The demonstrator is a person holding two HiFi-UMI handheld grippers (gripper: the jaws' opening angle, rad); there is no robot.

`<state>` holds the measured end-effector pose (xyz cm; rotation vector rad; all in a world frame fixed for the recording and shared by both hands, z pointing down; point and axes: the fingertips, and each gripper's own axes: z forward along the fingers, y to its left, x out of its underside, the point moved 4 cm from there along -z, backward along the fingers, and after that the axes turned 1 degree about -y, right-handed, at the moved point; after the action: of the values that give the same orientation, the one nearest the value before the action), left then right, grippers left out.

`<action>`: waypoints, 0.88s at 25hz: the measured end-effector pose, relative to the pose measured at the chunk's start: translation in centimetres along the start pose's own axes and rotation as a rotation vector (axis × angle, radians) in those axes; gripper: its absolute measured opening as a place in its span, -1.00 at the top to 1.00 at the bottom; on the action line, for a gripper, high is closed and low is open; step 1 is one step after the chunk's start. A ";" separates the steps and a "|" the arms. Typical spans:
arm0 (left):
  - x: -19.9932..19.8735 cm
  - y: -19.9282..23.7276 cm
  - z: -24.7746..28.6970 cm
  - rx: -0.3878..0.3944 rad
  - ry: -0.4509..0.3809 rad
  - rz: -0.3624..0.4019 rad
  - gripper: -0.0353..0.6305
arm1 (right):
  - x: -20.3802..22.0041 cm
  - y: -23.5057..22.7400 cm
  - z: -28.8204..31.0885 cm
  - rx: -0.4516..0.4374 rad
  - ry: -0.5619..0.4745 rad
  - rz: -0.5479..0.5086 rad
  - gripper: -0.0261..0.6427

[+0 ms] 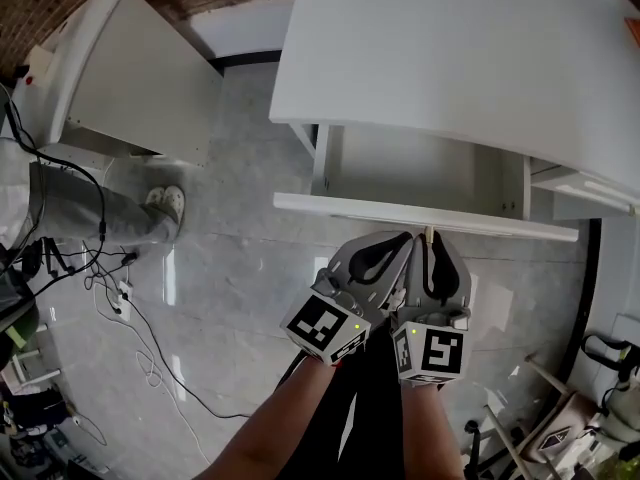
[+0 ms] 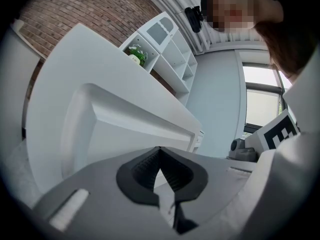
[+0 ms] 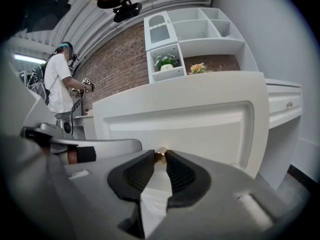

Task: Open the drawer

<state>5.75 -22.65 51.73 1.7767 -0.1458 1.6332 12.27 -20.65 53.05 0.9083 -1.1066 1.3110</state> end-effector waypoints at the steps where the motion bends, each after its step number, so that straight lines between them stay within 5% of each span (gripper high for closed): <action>1: 0.1 -0.1 -0.1 -0.002 0.004 0.004 0.89 | 0.0 0.1 -0.2 0.000 0.002 0.000 0.71; 11: 0.3 -1.5 -0.7 -0.035 0.006 0.055 0.90 | 0.7 0.4 -2.3 -0.016 0.032 0.005 0.71; 17: 0.2 -4.1 -0.3 0.030 0.032 0.106 0.89 | 1.1 0.8 -3.5 -0.048 0.040 -0.032 0.70; 22: 0.8 -3.4 -1.6 -0.039 0.033 0.077 0.89 | 1.5 0.7 -4.0 -0.040 0.060 -0.004 0.70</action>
<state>6.36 -18.90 50.96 1.7331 -0.2320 1.7016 11.87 -16.36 53.43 0.8365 -1.0799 1.3001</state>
